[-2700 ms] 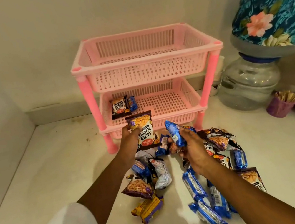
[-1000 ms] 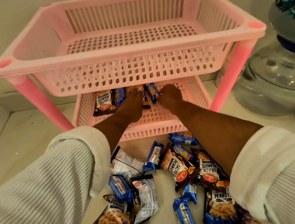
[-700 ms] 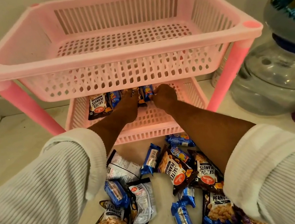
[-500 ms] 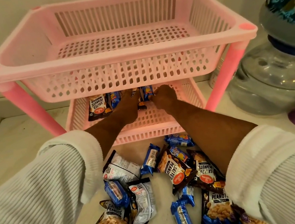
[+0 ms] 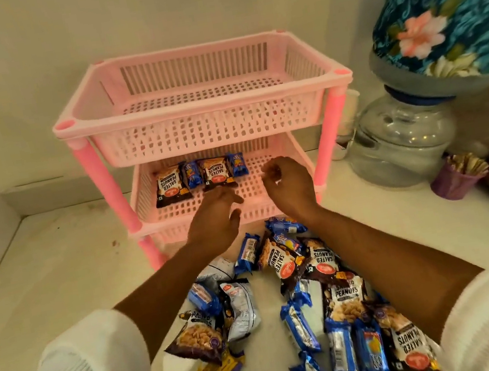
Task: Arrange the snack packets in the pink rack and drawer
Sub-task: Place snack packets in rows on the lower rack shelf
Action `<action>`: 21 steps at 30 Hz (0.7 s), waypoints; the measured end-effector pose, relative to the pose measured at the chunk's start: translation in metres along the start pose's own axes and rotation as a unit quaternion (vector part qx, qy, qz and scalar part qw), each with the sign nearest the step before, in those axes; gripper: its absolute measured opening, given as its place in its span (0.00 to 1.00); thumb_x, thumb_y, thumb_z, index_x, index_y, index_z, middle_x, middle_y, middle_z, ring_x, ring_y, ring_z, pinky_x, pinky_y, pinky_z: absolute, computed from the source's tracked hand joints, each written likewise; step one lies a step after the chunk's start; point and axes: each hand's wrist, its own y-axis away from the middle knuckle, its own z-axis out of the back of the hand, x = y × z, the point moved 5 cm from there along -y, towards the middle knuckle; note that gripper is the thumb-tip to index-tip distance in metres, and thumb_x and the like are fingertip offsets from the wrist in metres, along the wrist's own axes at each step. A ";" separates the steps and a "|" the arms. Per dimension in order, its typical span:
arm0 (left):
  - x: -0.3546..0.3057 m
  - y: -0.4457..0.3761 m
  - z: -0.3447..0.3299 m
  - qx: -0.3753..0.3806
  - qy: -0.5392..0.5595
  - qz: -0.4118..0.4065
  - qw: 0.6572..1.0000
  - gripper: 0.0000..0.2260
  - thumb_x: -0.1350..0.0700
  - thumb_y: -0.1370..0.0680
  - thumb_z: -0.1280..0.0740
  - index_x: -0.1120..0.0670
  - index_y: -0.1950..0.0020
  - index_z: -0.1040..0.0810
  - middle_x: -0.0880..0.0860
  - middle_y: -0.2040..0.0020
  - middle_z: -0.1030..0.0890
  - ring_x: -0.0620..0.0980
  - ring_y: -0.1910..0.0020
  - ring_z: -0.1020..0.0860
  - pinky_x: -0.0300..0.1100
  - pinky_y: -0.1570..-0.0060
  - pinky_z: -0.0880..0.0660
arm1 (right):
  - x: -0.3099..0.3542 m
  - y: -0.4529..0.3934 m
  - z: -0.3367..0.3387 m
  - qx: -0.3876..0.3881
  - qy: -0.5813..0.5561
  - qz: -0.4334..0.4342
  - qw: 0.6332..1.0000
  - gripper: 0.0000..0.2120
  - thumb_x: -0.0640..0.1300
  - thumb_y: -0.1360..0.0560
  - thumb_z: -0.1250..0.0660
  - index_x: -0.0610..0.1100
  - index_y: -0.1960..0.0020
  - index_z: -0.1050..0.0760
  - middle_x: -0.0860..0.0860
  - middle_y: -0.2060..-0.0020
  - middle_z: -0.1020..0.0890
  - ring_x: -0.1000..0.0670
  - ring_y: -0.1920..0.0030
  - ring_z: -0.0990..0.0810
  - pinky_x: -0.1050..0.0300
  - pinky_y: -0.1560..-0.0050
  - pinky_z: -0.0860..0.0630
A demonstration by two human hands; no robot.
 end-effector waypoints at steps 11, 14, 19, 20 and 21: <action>-0.005 0.085 -0.068 0.106 0.086 0.067 0.988 0.11 0.52 0.22 0.33 0.51 0.41 0.20 0.52 0.46 0.17 0.51 0.44 0.22 0.46 0.45 0.24 | -0.072 0.122 0.020 0.115 0.151 0.002 0.982 0.07 0.44 0.23 0.32 0.50 0.46 0.18 0.53 0.49 0.17 0.51 0.50 0.19 0.59 0.56 0.26; -0.017 0.085 -0.083 0.117 0.085 0.156 0.977 0.13 0.46 0.21 0.35 0.52 0.43 0.22 0.54 0.56 0.17 0.54 0.57 0.19 0.48 0.58 0.22 | -0.071 0.109 0.015 0.129 0.160 0.007 0.979 0.09 0.44 0.21 0.34 0.50 0.44 0.18 0.51 0.47 0.16 0.47 0.49 0.18 0.54 0.52 0.22; -0.034 0.081 -0.111 0.142 0.132 0.338 0.921 0.23 0.41 0.21 0.38 0.58 0.35 0.28 0.59 0.43 0.20 0.59 0.43 0.21 0.46 0.50 0.26 | -0.075 0.088 -0.005 0.256 0.202 -0.012 0.945 0.05 0.47 0.22 0.34 0.47 0.53 0.21 0.48 0.57 0.17 0.43 0.54 0.18 0.56 0.59 0.27; -0.036 0.080 -0.116 0.138 0.156 0.374 0.904 0.24 0.42 0.20 0.37 0.59 0.33 0.29 0.59 0.40 0.21 0.60 0.41 0.22 0.47 0.46 0.25 | -0.076 0.085 -0.009 0.271 0.213 -0.010 0.939 0.06 0.48 0.23 0.34 0.46 0.55 0.22 0.49 0.59 0.18 0.44 0.55 0.18 0.56 0.60 0.28; -0.036 0.081 -0.119 0.128 0.179 0.410 0.885 0.24 0.44 0.20 0.36 0.59 0.31 0.30 0.59 0.37 0.22 0.60 0.39 0.23 0.48 0.43 0.25 | -0.076 0.081 -0.012 0.285 0.227 -0.011 0.931 0.07 0.49 0.24 0.33 0.46 0.55 0.22 0.49 0.59 0.18 0.45 0.54 0.18 0.57 0.60 0.27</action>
